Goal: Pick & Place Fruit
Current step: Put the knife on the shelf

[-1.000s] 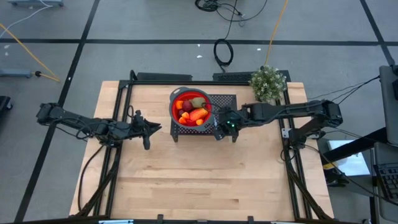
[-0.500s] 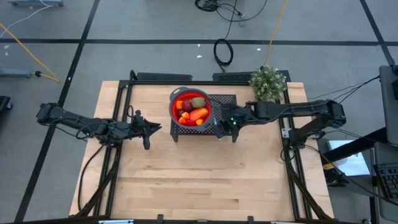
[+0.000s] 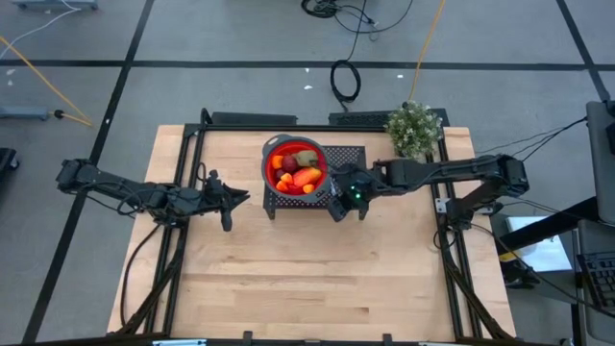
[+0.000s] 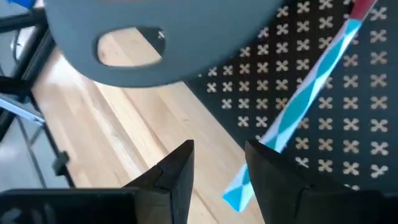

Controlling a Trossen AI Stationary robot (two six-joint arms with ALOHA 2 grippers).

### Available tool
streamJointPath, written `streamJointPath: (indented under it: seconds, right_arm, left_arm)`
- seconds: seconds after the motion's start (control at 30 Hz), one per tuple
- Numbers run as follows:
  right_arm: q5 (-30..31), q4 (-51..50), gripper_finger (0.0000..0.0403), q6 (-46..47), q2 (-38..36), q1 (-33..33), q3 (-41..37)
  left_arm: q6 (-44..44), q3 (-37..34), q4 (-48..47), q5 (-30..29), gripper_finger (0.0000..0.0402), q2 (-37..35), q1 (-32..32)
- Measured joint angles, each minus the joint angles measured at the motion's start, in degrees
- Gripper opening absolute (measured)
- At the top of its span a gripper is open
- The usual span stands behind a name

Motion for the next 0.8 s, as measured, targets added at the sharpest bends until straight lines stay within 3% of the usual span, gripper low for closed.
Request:
streamJointPath:
  seconds: [0.17,0.53,0.8]
  right_arm:
    - [0.0,0.7,0.012,-1.3,-0.2,0.0,0.0]
    - [-0.2,2.7,0.0035,-3.5,0.0,0.0,0.0]
    - [-1.6,2.8,0.0018,-6.0,1.9,-0.1,-0.2]
  left_arm:
    - [-0.1,0.0,0.0,0.0,0.0051,0.0,0.0]
    - [-0.1,0.0,0.0,0.0,0.0051,0.0,0.0]
    - [0.0,0.0,0.0,0.0,0.0051,0.0,0.0]
